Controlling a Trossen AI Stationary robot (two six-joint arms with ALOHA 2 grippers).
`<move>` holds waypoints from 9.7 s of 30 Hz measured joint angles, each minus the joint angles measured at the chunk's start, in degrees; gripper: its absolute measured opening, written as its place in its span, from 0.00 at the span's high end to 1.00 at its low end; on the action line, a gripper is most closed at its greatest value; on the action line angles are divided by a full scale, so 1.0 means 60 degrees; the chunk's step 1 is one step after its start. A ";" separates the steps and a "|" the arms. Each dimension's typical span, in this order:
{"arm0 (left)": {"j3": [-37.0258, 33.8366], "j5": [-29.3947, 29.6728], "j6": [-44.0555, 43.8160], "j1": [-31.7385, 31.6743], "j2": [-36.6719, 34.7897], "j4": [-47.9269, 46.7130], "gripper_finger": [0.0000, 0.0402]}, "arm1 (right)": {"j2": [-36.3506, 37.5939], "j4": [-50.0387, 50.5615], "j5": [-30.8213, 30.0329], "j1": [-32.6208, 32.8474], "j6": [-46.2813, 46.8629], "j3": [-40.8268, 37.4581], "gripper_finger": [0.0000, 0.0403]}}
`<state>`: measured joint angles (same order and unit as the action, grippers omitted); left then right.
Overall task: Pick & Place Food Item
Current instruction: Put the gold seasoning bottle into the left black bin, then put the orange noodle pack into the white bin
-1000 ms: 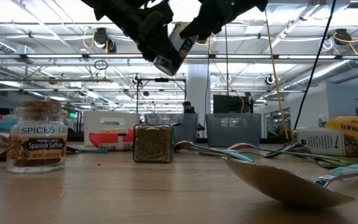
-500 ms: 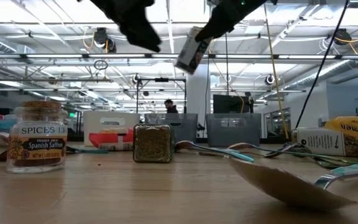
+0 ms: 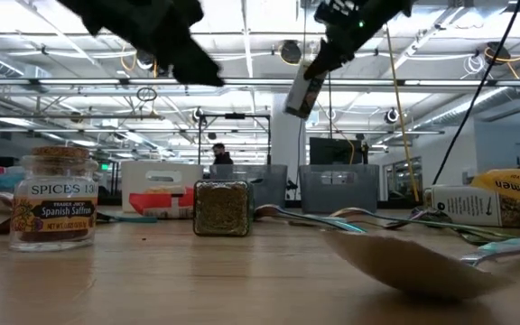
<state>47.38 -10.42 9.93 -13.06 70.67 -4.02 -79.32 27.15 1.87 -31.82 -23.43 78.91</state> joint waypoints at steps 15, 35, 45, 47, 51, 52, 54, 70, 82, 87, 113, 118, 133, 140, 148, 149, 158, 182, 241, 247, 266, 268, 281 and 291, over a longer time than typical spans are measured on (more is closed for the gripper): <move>-0.1163 -0.1091 -0.0563 -0.0175 0.0003 0.2785 0.29 | -0.1513 0.1210 0.0696 -0.1411 -0.0371 0.0869 0.33; -0.1167 -0.1252 -0.2516 0.0084 0.0051 0.3717 0.31 | -0.4765 0.5412 0.0683 -0.0547 -0.1706 0.5645 0.33; -0.1167 -0.1252 -0.2617 0.0084 0.0051 0.3717 0.31 | -0.5742 0.5178 0.0853 -0.0431 -0.1731 0.6787 0.33; -0.1166 -0.1252 -0.2666 0.0084 0.0051 0.3717 0.31 | -0.5732 0.4968 0.1316 -0.0428 -0.1537 0.6787 0.33; -0.1163 -0.1238 -0.2617 0.0009 -0.0119 0.3523 0.31 | -0.5732 0.4745 0.1750 -0.0424 -0.1142 0.6787 0.33; -0.1163 -0.1172 -0.2549 -0.0047 -0.0264 0.3402 0.31 | -0.5732 0.4778 0.1753 -0.0421 -0.1136 0.6787 0.33; -0.1155 -0.0857 -0.2320 -0.0144 -0.0549 0.3087 0.31 | -0.5733 0.4710 0.1963 -0.0425 -0.1018 0.6768 0.33; -0.1153 0.0099 -0.1498 -0.0250 -0.1784 0.1501 0.31 | -0.7099 0.3597 0.2262 -0.0675 -0.0986 0.6550 0.33; -0.1152 0.0327 -0.1316 -0.0248 -0.1781 0.1186 0.31 | -0.7396 0.3703 0.2477 -0.0964 -0.1074 0.6543 0.33; -0.1152 0.0329 -0.1249 -0.0248 -0.1781 0.1189 0.31 | -0.7396 0.3766 0.2477 -0.0960 -0.1141 0.6543 0.33; -0.1152 0.0340 -0.1278 -0.0251 -0.1781 0.1193 0.31 | -0.7396 0.2460 0.2194 -0.0946 -0.1289 0.5231 0.33; -0.1152 0.0340 -0.1275 -0.0251 -0.1781 0.1193 0.31 | -0.7396 0.2449 0.2195 -0.0946 -0.1419 0.5231 0.33; -0.1156 0.0336 -0.1286 -0.0251 -0.1781 0.1178 0.31 | -0.7396 0.2479 0.2160 -0.0946 -0.1460 0.5231 0.26; -0.1156 0.0336 -0.1311 -0.0248 -0.1781 0.1171 0.31 | -0.7396 0.2394 0.2171 -0.0936 -0.1455 0.5231 0.26; -0.1156 0.0336 -0.1311 -0.0248 -0.1781 0.1165 0.31 | -0.7396 0.2331 0.2193 -0.0935 -0.1430 0.5231 0.25; -0.1156 0.0336 -0.1311 -0.0248 -0.1781 0.1164 0.31 | -0.7396 0.2302 0.2197 -0.0935 -0.1422 0.5231 0.24; -0.1156 0.0336 -0.1355 -0.0248 -0.1781 0.1164 0.31 | -0.7252 0.2324 0.2190 -0.0935 -0.1291 0.5231 0.16; -0.1160 0.0333 -0.1745 -0.0248 -0.1778 0.2840 0.31 | -0.4930 0.2333 0.2269 0.0081 0.2360 0.5238 0.15; -0.0355 0.4209 -0.3368 0.2965 0.2000 -0.0960 0.31 | 0.1401 -1.1754 0.0644 0.4310 0.4749 -0.8546 0.17; 0.1466 0.5288 -0.4589 0.3790 0.2966 -0.3632 0.31 | 0.1401 -1.1240 0.0596 0.4557 0.4786 -0.8547 0.17; 0.3245 0.6781 -0.6464 0.5260 0.5643 -0.6446 0.31 | 0.1395 -1.5345 -0.4360 0.7077 0.5519 -1.1675 0.17; 0.3245 0.6882 -0.6462 0.5255 0.5788 -0.6507 0.31 | 0.1397 -1.5349 -0.4360 0.7141 0.5693 -1.1675 0.17; 0.3245 0.7387 -0.6254 0.5250 0.6608 -0.6384 0.31 | 0.1397 -1.5346 -0.4408 0.7156 0.5741 -1.1675 0.17; 0.3245 0.7680 -0.6400 0.5238 0.6612 -0.6366 0.49 | 0.1397 -1.5313 -0.4852 0.7156 0.5506 -1.1675 0.17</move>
<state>66.85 35.66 -28.47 18.37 110.34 -42.22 -70.94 -64.73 -27.24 11.11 9.61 8.86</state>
